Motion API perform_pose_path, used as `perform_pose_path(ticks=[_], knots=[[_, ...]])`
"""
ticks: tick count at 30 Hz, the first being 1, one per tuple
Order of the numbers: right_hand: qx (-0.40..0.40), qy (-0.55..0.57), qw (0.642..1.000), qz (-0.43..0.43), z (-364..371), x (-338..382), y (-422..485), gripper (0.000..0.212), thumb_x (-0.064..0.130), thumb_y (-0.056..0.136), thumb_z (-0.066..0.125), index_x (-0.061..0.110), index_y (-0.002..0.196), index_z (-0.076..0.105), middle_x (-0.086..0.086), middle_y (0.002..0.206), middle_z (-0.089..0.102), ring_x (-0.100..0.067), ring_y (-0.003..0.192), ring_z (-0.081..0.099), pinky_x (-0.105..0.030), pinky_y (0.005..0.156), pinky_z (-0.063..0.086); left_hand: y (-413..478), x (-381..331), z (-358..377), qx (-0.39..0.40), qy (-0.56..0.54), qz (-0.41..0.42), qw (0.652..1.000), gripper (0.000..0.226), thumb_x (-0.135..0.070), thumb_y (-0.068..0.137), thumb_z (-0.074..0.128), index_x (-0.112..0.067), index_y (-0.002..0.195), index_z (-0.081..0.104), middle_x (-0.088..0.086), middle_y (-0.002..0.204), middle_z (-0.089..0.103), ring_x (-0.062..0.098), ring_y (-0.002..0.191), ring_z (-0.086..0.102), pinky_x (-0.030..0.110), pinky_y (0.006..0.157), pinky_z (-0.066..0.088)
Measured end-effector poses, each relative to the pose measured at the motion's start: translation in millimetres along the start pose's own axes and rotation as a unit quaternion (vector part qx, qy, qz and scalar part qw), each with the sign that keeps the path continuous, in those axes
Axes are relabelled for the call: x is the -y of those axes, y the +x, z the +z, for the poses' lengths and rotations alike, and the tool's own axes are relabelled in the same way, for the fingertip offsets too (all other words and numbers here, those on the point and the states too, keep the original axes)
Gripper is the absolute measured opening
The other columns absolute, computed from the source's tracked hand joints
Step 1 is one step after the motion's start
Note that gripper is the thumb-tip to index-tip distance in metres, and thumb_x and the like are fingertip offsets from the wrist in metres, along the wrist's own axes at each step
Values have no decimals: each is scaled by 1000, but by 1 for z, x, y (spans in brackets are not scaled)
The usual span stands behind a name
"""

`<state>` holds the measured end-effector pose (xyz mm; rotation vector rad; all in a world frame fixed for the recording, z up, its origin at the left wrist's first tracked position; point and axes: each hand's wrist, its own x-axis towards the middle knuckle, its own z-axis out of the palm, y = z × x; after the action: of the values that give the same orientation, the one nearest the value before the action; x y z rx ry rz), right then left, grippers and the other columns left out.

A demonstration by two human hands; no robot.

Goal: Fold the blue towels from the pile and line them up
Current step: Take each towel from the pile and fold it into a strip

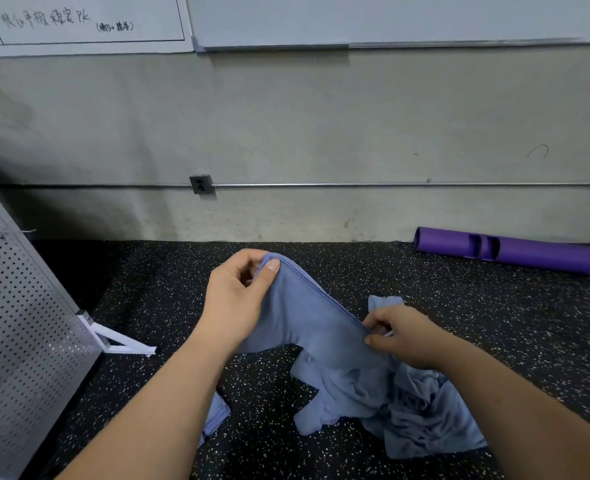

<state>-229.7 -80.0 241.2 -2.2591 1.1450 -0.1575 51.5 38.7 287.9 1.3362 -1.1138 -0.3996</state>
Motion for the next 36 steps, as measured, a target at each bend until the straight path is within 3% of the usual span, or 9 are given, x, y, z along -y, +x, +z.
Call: perform_pose_path(ticks=[5,9,13,16,22,26,31,34,36], knots=[[-79,53,995,6,-7,-1,3,19,15,98,67,30,88,62,15,57,53,-2,55,44,-28,61,40,6,12,-11,-64,53,-39,996,9,-26,102,69,-26,94,72,-18,75,61,3,70,52,16,69,43],[-155,83,984,-26,-23,3,-3,11,23,100,68,33,97,66,22,69,63,0,64,56,-25,64,43,8,20,-18,-98,35,-87,991,10,-20,102,69,-26,101,77,-11,79,64,0,70,54,10,67,42],[-219,113,968,-42,-37,9,-12,8,29,96,76,36,97,71,18,85,75,0,81,67,-18,70,48,10,30,-19,-122,19,-164,979,9,-18,103,67,-21,99,75,-7,78,64,8,72,52,25,67,42],[-275,133,951,-45,-42,16,-20,13,25,92,81,36,93,75,21,88,76,2,85,69,-13,71,48,9,30,-15,-97,30,-183,978,11,-16,104,64,-21,98,72,-3,89,71,13,80,57,27,68,43],[-340,87,932,-92,-43,37,-32,14,23,94,79,36,98,76,30,96,72,6,92,68,-7,76,45,2,5,-7,-21,126,-93,988,24,-14,105,52,-29,102,71,-18,99,74,-3,93,63,23,79,47],[-336,71,929,-140,-40,53,-36,15,21,94,79,34,101,76,29,98,72,3,92,69,-14,78,50,-6,-11,10,-11,63,-57,996,31,-5,99,47,-23,93,70,-18,94,72,-2,91,63,17,79,45],[-302,79,932,-184,-32,73,-42,17,21,92,81,35,98,74,22,95,73,-4,90,71,-22,78,53,-16,-22,23,89,87,47,991,18,-40,96,67,-31,110,74,-13,108,68,8,109,65,23,96,48],[-280,113,931,-205,-29,80,-45,13,26,91,82,33,95,72,17,90,74,-7,84,72,-22,73,53,-23,-29,31,170,124,132,969,38,-42,94,79,-28,128,73,-13,128,64,9,127,61,22,108,45],[-269,126,931,-213,-27,81,-46,11,32,90,81,32,94,71,14,88,74,-9,80,72,-24,70,53,-26,-33,35,207,113,113,965,35,-38,94,79,-27,127,74,-15,125,70,4,122,65,25,106,49]])
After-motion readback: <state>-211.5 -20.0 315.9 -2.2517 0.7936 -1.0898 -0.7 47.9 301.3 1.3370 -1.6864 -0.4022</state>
